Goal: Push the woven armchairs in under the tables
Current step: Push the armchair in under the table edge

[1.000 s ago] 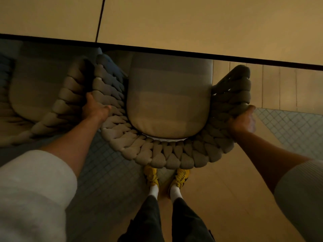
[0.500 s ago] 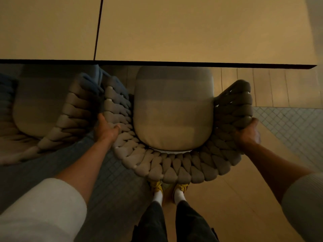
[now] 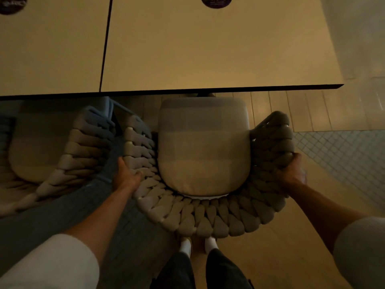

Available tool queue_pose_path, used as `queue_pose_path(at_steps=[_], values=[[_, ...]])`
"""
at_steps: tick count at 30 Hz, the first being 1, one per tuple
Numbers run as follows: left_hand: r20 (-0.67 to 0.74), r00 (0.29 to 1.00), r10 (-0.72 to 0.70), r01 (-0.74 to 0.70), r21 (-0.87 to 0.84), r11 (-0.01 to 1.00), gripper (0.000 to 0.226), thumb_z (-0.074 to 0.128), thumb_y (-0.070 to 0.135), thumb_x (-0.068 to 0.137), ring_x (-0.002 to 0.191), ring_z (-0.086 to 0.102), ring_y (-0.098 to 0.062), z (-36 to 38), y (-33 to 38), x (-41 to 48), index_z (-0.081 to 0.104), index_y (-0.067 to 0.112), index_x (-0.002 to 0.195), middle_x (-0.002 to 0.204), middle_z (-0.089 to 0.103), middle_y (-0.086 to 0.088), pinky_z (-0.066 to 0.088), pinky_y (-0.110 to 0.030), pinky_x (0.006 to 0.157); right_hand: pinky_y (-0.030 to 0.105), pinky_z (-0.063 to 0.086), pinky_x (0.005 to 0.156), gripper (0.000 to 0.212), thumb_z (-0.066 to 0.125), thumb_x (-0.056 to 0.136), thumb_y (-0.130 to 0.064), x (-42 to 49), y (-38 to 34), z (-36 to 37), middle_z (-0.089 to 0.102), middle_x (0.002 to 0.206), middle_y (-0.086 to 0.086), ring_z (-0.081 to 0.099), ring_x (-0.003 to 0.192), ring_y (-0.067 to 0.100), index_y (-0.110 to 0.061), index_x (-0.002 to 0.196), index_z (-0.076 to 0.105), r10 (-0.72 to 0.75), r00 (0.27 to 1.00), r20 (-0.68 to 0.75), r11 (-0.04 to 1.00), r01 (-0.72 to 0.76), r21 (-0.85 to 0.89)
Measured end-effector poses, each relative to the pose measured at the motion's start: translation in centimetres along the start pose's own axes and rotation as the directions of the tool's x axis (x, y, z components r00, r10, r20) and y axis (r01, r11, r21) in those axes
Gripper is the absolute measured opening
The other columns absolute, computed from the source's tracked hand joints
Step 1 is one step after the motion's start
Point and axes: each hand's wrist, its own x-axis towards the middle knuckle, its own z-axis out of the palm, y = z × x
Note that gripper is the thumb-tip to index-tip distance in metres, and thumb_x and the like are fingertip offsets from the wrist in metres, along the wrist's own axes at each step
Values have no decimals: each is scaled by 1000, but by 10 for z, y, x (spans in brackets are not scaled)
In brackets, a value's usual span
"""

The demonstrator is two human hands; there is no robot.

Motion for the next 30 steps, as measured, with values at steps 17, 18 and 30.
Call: queue_pose_path(at_steps=[17, 18, 30], values=[[-6, 999, 49, -49, -43, 998, 73, 82, 23, 84, 120, 57, -47, 12, 13, -11, 35, 24, 140, 134, 59, -23, 51, -57, 97, 61, 56, 87, 66, 76, 88, -21, 15, 10, -24, 60, 128, 26, 60, 112, 52, -20, 142, 37, -38, 998, 40, 998, 36, 48], [-5, 998, 56, -56, -55, 997, 73, 82, 23, 84, 120, 58, -47, 12, 15, -10, 35, 25, 139, 134, 59, -23, 51, -57, 97, 61, 56, 87, 66, 75, 88, -20, 16, 9, -25, 60, 128, 25, 61, 112, 51, -21, 141, 37, -40, 998, 42, 998, 38, 48], [18, 999, 51, -50, -36, 998, 72, 82, 28, 84, 113, 60, -48, 11, 10, -17, 35, 26, 137, 129, 61, -24, 53, -56, 93, 57, 57, 87, 67, 75, 89, -20, 22, 15, -29, 59, 130, 23, 60, 115, 48, -25, 143, 36, -58, 996, 66, 996, 53, 68]])
